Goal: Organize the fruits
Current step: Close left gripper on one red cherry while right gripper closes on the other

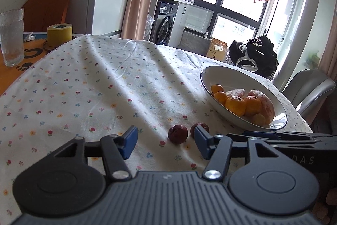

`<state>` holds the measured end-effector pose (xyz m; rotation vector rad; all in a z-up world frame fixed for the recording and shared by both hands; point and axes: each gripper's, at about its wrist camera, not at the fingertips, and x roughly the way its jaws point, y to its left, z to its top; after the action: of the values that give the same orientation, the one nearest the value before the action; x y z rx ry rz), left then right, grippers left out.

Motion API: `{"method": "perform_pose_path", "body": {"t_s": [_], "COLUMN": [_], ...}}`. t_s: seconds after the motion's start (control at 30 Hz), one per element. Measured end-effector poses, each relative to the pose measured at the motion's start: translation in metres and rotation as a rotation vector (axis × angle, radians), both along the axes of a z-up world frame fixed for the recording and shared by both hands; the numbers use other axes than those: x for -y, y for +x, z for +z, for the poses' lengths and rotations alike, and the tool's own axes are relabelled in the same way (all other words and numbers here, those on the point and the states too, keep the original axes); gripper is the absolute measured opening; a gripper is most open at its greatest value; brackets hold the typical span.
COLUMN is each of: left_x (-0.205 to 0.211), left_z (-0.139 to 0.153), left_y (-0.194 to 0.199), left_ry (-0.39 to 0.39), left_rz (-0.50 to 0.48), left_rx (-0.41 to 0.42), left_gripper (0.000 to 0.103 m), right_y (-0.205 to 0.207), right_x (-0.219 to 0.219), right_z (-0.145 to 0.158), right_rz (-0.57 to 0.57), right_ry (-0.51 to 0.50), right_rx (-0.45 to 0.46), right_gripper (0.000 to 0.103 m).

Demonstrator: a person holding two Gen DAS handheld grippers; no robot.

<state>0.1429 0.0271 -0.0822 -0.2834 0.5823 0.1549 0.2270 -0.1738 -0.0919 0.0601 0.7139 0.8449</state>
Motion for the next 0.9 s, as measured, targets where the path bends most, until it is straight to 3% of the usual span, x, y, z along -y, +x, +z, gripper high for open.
{"method": "perform_pose_path", "body": {"t_s": [0.33, 0.53, 0.63, 0.9], "left_x": [0.004, 0.004, 0.001, -0.011], "left_z": [-0.004, -0.013, -0.015, -0.005], "left_y": [0.022, 0.034, 0.033, 0.020], "left_ry": [-0.023, -0.055, -0.063, -0.080], "left_rz": [-0.030, -0.030, -0.022, 0.002], "left_rx": [-0.025, -0.066, -0.069, -0.024], "left_gripper": [0.035, 0.032, 0.022, 0.022], "right_y": [0.007, 0.011, 0.012, 0.010], "right_x": [0.000, -0.006, -0.010, -0.027], "right_z": [-0.002, -0.002, -0.003, 0.002], "right_rz": [0.010, 0.023, 0.025, 0.040], "right_ry": [0.007, -0.003, -0.014, -0.048], "right_rx": [-0.022, -0.025, -0.026, 0.005], "right_gripper": [0.050, 0.050, 0.050, 0.049]}}
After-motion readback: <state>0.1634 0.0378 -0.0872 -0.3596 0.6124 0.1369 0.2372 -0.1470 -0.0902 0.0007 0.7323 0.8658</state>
